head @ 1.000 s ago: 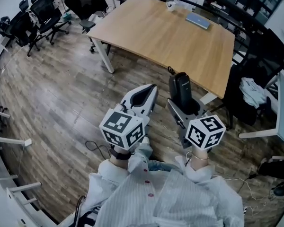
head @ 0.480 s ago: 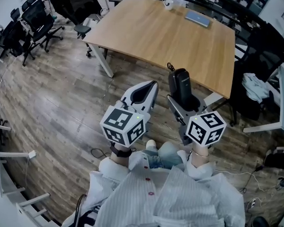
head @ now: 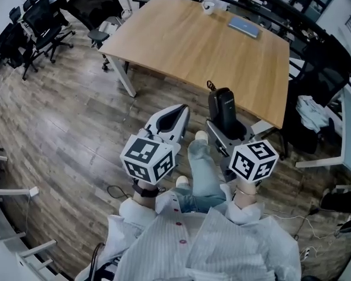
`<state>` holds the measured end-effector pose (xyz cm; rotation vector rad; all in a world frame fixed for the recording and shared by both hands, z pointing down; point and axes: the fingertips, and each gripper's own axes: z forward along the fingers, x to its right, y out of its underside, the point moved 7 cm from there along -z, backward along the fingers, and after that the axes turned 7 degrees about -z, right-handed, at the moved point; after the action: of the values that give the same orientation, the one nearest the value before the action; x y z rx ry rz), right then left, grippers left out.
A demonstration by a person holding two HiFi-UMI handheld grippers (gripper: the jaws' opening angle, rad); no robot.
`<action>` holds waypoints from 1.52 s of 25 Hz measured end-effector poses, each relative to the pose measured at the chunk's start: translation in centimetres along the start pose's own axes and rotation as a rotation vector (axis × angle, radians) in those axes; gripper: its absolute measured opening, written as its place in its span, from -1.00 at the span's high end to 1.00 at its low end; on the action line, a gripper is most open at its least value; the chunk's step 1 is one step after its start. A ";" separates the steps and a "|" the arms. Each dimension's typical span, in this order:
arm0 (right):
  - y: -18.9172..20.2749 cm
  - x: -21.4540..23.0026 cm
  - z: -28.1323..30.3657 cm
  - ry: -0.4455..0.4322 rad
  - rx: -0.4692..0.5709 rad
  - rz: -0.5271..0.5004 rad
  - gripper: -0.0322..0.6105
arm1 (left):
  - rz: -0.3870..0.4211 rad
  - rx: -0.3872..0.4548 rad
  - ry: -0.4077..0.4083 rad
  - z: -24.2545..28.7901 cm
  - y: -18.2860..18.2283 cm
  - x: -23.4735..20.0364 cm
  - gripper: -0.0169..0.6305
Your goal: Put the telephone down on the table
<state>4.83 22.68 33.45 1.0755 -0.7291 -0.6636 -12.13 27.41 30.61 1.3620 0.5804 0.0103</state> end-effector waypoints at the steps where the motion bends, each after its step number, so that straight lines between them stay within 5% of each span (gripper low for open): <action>1: -0.1 0.2 0.5 -0.004 0.000 -0.002 0.00 | 0.001 0.004 -0.004 0.2 -0.1 -0.4 0.92; 12: -2.4 6.3 7.7 -0.042 -0.006 -0.001 0.00 | 0.032 -0.002 -0.033 7.6 -2.1 -4.9 0.92; 38: -13.1 29.0 21.6 -0.082 -0.062 -0.014 0.00 | 0.008 -0.004 -0.059 34.5 -9.9 -12.1 0.92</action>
<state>3.29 -15.74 33.35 1.0018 -0.7668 -0.7413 -12.03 -10.41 29.24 1.3561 0.5249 -0.0218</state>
